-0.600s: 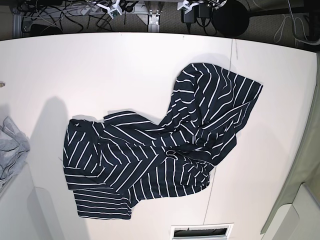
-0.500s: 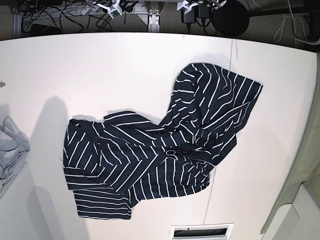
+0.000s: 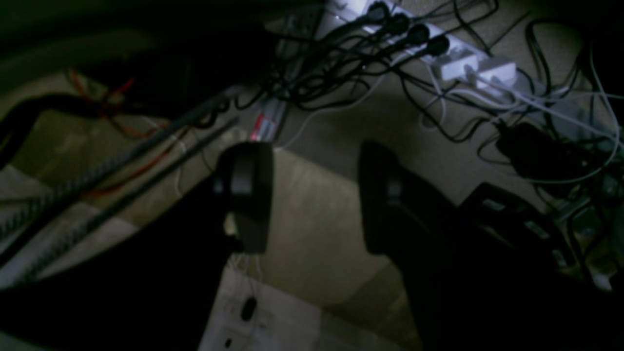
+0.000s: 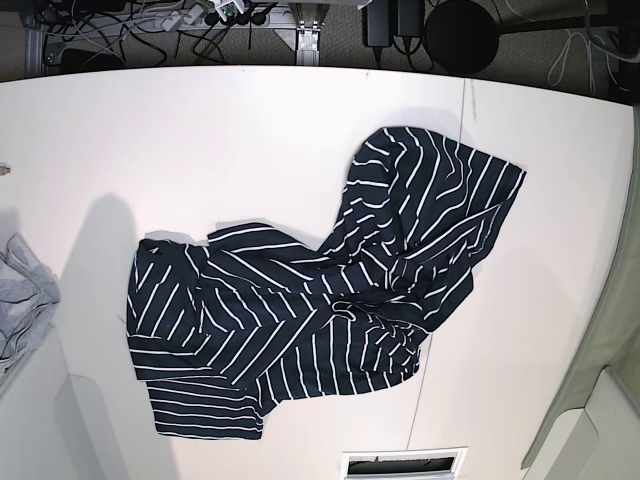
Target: Layout the t-shirt on the table in an organized manner, then fold the t-shirt properly
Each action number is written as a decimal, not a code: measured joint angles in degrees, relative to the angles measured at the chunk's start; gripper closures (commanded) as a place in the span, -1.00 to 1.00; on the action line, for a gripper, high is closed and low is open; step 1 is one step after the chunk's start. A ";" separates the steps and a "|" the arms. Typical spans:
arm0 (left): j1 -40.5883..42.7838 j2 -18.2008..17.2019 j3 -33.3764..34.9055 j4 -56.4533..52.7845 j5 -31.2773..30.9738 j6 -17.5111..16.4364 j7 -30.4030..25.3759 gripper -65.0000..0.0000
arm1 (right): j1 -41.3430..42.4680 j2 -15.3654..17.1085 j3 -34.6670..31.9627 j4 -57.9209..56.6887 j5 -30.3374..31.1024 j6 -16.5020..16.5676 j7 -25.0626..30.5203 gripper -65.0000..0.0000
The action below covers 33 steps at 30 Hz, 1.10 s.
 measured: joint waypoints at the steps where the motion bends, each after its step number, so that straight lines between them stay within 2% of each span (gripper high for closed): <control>1: 0.90 -0.31 0.02 2.16 -0.07 0.26 0.70 0.48 | -1.22 0.46 0.00 1.81 0.00 0.00 -0.17 0.12; 5: 5.60 -2.84 -0.15 12.41 -0.13 0.31 1.33 0.24 | -6.10 2.67 0.00 9.44 -0.04 -0.02 -0.13 0.12; 9: 10.88 -5.11 -4.28 21.18 -0.39 0.44 1.73 0.23 | -10.80 4.87 0.00 17.94 0.72 -0.11 -0.39 0.12; 15: 18.71 -5.20 -16.09 32.76 -0.63 -0.59 2.99 0.23 | -17.88 8.70 0.11 31.61 6.05 2.36 -2.84 0.12; 20: 25.66 -5.35 -24.83 44.81 -1.14 -5.90 3.96 0.23 | -24.65 12.26 0.09 44.87 8.72 2.97 -6.80 0.12; 24: 30.64 -5.22 -30.86 56.39 -7.17 -9.25 6.21 0.23 | -29.05 16.17 -0.02 55.80 10.21 2.91 -8.90 0.12; 28: 34.51 -5.25 -36.39 68.04 -10.25 -10.32 8.35 0.23 | -31.10 20.09 0.22 65.57 10.23 2.49 -9.49 0.12; 30: 35.76 -5.44 -38.53 73.79 -12.46 -10.29 10.40 0.23 | -31.01 21.09 0.28 69.44 10.25 2.25 -11.04 0.12; 33: 36.37 -8.13 -40.61 80.78 -16.83 -10.43 11.85 0.23 | -30.08 21.59 1.07 74.58 10.38 1.99 -11.96 0.12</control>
